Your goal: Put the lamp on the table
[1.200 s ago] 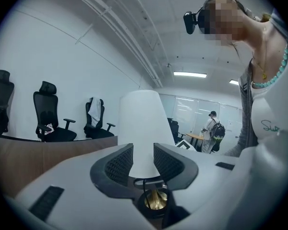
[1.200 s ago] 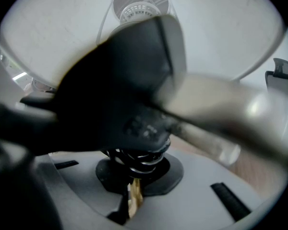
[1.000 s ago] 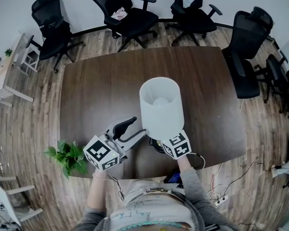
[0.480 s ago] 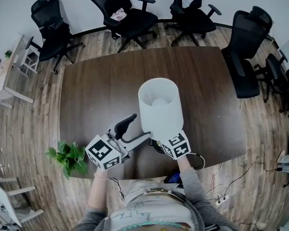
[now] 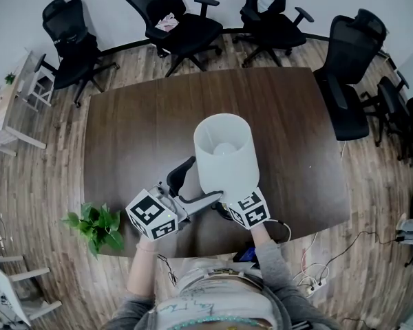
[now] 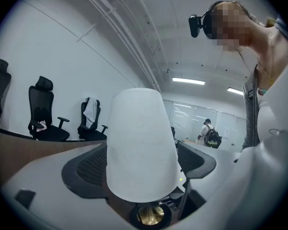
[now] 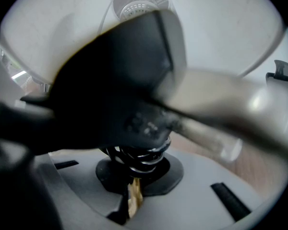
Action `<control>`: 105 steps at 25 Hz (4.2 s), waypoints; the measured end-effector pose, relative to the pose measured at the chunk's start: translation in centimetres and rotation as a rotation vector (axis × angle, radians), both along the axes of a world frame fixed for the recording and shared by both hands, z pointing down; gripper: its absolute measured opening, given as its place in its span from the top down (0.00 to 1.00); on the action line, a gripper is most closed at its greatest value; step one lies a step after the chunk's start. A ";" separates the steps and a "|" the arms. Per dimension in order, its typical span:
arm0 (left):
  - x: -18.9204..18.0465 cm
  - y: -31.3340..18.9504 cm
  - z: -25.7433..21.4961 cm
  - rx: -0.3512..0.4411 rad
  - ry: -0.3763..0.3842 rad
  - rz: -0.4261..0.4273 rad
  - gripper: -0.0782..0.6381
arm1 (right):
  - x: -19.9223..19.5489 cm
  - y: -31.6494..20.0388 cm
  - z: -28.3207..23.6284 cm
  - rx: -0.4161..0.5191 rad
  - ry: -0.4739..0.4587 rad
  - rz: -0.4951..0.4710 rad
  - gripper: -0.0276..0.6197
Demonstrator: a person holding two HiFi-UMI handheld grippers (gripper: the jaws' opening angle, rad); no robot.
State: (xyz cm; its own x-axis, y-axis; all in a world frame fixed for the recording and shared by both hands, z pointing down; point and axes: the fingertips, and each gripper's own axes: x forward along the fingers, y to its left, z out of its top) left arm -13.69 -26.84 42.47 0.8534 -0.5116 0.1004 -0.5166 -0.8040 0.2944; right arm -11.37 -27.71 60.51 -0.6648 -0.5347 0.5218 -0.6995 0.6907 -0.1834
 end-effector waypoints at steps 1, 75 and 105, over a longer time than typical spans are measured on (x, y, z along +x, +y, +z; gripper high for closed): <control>0.1 -0.2 0.0 -0.004 0.006 -0.003 0.25 | 0.0 0.0 0.0 0.000 0.000 0.000 0.93; 2.9 3.0 0.4 0.022 -0.027 -0.022 0.23 | 6.0 5.6 0.2 -0.005 -0.065 0.041 0.67; 4.4 6.4 0.6 0.036 -0.064 -0.060 0.23 | 9.7 7.6 -1.9 0.082 -0.021 0.044 0.67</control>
